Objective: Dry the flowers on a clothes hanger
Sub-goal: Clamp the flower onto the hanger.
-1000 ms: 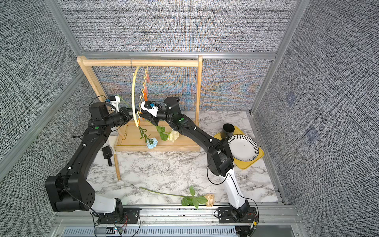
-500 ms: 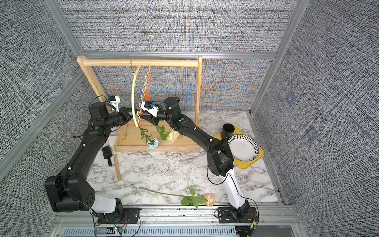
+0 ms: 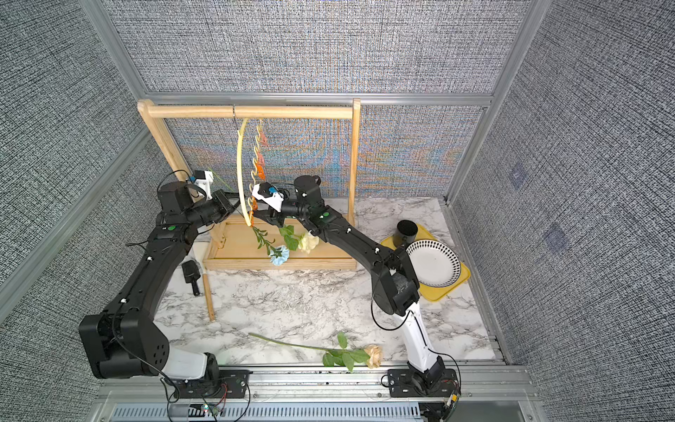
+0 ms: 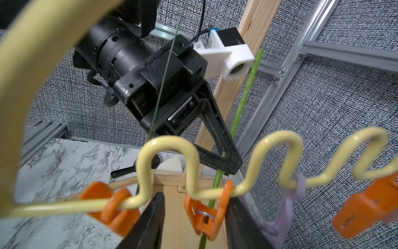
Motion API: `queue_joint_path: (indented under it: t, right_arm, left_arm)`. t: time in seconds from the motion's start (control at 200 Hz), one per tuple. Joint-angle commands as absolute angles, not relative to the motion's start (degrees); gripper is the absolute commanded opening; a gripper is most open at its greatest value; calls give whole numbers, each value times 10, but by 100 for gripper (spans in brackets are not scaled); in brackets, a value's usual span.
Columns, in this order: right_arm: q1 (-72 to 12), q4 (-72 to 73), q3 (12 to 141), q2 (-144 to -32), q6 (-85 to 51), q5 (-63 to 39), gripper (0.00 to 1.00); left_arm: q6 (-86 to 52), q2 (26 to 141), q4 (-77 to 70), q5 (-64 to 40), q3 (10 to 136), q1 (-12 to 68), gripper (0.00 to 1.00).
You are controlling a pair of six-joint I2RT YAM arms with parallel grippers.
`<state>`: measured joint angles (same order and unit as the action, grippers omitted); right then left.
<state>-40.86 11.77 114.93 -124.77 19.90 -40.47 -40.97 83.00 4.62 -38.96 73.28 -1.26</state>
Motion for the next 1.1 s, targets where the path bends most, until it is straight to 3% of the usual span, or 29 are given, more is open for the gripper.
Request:
queue_joint_path:
  t: [0.0,0.28,0.641,0.791,0.876,0.946,1.096]
  right_arm:
    - [-409,138,1142,-1238,201,-398,48]
    - [-407,144,1126,-1230,202,-396,49]
    - [-401,148,1087,-1205,205,-396,50]
    - [-398,148,1063,-1190,207,-397,50]
    - [-396,148,1047,-1179,209,-397,50]
    - [-394,148,1031,-1170,210,-397,50]
    - [-389,147,992,-1144,213,-397,51]
  left_arm:
    - [-411,827,33,-393,736,-14,20]
    - [-407,823,38,-394,736,-14,35]
    - [-390,806,67,-377,736,-19,62]
    - [-383,794,81,-372,733,-25,74]
    - [-379,786,92,-366,730,-31,92]
    - [-379,776,94,-358,723,-35,99]
    - [-379,753,95,-348,707,-47,100]
